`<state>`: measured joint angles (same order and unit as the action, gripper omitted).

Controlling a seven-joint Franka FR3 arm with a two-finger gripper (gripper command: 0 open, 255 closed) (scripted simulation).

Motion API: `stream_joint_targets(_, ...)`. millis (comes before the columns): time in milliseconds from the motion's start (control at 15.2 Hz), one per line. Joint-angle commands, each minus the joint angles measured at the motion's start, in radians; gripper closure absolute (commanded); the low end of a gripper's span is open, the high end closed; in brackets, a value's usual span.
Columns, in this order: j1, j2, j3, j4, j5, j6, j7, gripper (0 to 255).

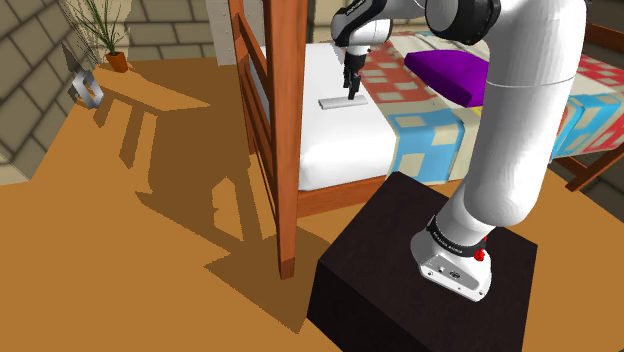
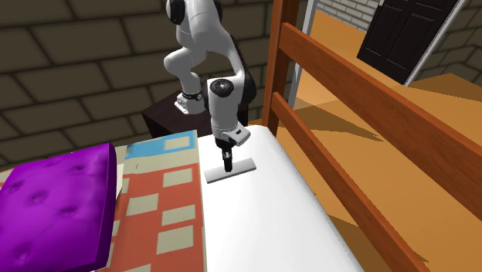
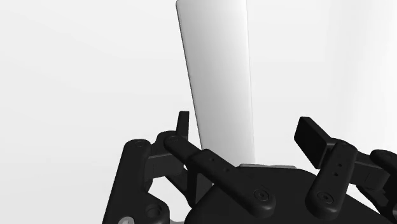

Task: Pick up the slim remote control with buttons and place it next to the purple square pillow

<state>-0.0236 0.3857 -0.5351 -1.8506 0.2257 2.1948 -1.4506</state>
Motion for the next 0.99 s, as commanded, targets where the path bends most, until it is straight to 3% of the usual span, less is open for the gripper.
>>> stream_joint_targets(0, -0.025, 0.052, 0.02, 0.042, 0.031, 0.004, -0.044, 0)
stream_joint_targets(462, -0.04, 0.103, 0.04, 0.024, 0.064, 0.069, -0.064, 0)
stream_joint_targets(924, -0.04, 0.103, 0.04, 0.023, 0.064, 0.069, -0.064, 0)
